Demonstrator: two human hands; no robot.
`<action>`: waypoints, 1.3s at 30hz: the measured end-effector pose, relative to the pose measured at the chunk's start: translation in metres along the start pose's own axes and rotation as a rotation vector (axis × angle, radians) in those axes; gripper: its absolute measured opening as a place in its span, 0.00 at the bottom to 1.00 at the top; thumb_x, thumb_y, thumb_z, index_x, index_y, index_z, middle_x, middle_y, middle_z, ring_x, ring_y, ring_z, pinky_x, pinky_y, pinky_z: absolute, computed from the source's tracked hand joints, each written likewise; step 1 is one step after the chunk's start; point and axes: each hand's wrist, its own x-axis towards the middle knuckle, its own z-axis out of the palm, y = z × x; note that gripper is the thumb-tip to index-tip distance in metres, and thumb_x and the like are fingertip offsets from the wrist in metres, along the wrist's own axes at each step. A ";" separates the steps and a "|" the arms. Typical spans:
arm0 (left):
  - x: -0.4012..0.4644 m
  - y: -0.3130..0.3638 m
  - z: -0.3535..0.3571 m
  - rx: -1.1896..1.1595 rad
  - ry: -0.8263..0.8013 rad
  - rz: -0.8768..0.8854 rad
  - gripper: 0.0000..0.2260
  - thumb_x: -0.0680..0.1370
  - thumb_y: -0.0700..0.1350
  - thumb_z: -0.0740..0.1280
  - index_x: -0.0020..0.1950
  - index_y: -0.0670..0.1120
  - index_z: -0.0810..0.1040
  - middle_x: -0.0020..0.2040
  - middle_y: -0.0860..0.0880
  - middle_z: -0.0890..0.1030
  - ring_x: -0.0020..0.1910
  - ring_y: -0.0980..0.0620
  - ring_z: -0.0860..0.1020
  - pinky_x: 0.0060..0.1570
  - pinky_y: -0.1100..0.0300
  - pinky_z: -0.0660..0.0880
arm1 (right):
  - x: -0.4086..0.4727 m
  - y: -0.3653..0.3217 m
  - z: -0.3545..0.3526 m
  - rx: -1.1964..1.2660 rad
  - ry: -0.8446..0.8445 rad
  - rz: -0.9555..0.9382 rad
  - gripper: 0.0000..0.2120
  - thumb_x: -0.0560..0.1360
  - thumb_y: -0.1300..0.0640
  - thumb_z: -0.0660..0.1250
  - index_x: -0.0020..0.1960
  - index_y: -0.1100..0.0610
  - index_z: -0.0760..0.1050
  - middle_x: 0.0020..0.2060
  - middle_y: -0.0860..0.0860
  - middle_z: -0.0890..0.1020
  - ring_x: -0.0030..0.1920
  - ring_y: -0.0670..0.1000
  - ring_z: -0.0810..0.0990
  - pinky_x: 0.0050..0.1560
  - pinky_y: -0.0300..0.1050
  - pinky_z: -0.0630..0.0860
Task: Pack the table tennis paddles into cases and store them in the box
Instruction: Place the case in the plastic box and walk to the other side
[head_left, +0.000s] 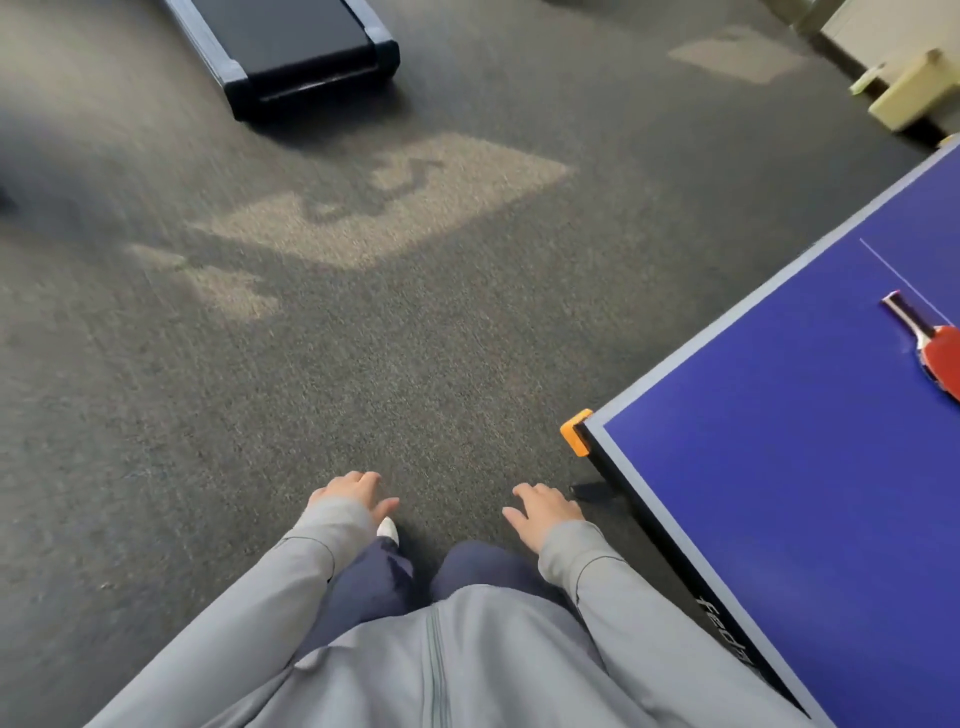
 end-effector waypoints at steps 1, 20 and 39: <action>0.009 -0.007 -0.015 0.009 -0.005 0.002 0.24 0.80 0.59 0.54 0.72 0.49 0.63 0.69 0.48 0.69 0.69 0.47 0.66 0.66 0.53 0.64 | 0.007 -0.015 -0.010 0.013 0.005 -0.010 0.21 0.80 0.45 0.53 0.70 0.52 0.63 0.67 0.54 0.70 0.69 0.56 0.66 0.65 0.53 0.64; 0.207 0.054 -0.241 0.213 -0.020 0.159 0.25 0.80 0.59 0.55 0.73 0.50 0.61 0.71 0.49 0.67 0.69 0.47 0.66 0.66 0.53 0.65 | 0.184 -0.026 -0.183 0.381 0.066 0.189 0.21 0.80 0.44 0.54 0.70 0.52 0.63 0.66 0.53 0.72 0.68 0.56 0.68 0.66 0.52 0.65; 0.396 0.301 -0.385 0.436 -0.167 0.560 0.25 0.79 0.58 0.56 0.74 0.50 0.61 0.72 0.49 0.66 0.71 0.47 0.65 0.69 0.52 0.62 | 0.270 0.100 -0.311 0.872 0.122 0.623 0.22 0.80 0.45 0.55 0.71 0.52 0.62 0.67 0.52 0.72 0.67 0.55 0.70 0.66 0.50 0.67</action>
